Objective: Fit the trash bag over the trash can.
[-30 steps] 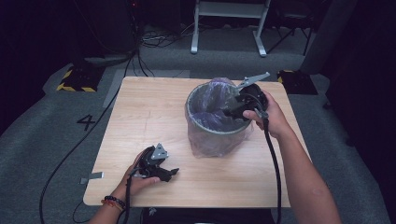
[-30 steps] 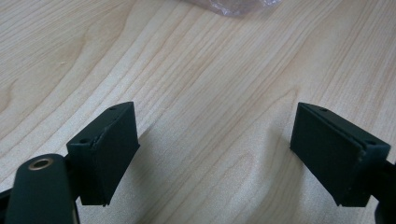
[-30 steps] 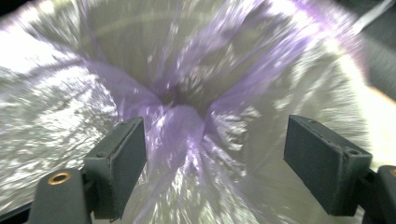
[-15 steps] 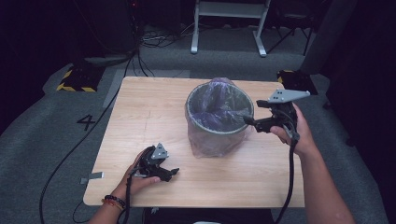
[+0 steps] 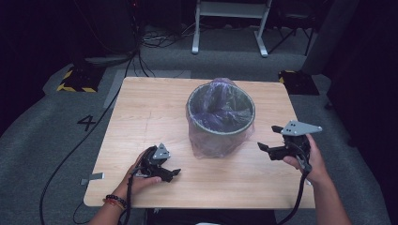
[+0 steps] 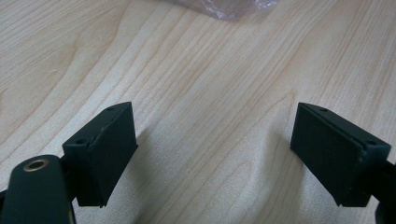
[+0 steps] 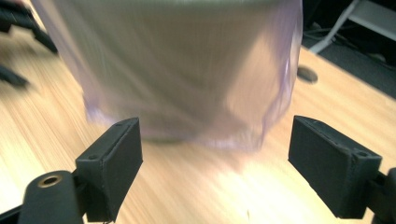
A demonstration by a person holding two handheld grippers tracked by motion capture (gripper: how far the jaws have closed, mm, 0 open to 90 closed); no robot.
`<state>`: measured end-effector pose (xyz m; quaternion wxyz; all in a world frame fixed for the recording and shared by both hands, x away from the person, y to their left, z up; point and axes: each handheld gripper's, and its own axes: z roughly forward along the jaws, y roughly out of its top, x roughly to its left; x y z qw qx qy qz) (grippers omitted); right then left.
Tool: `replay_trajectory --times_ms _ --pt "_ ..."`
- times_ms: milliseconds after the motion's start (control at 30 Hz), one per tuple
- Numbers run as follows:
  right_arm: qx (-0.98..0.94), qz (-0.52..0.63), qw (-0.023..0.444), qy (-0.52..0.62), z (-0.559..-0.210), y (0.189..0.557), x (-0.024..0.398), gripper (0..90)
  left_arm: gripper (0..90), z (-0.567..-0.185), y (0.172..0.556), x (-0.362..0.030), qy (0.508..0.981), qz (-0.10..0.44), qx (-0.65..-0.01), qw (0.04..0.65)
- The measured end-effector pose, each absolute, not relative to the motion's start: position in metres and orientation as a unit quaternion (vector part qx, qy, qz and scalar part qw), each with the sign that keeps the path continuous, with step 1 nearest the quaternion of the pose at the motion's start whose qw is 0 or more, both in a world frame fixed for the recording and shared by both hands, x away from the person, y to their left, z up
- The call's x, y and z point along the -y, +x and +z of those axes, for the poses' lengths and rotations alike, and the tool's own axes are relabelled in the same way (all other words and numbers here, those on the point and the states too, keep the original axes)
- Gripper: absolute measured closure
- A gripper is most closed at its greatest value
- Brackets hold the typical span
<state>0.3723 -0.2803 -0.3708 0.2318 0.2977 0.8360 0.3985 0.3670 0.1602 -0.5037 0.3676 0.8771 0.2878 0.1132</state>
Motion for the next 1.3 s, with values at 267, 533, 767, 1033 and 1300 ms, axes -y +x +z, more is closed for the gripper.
replay_trajectory --times_ms 267,533,767,1033,1300 --pt "-0.85 0.359 0.219 0.318 -0.433 0.363 0.303 17.5 14.1 -0.504 0.367 -0.16 0.877 0.114 -0.287 0.367" --pt "-0.858 0.336 0.196 0.335 -0.478 0.353 0.319 17.6 14.2 -0.504 0.367 -0.16 0.877 0.115 -0.288 0.367" --pt "-0.851 0.343 0.177 0.356 -0.498 0.343 0.329 17.7 14.4 -0.504 0.366 -0.16 0.877 0.115 -0.286 0.367" --pt "-0.831 0.367 0.171 0.381 -0.504 0.339 0.339 15.9 14.4 -0.504 0.366 -0.16 0.878 0.114 -0.285 0.368" --pt "-0.831 0.367 0.17 0.382 -0.504 0.339 0.339 15.8 14.0 -0.504 0.367 -0.16 0.878 0.112 -0.284 0.368"
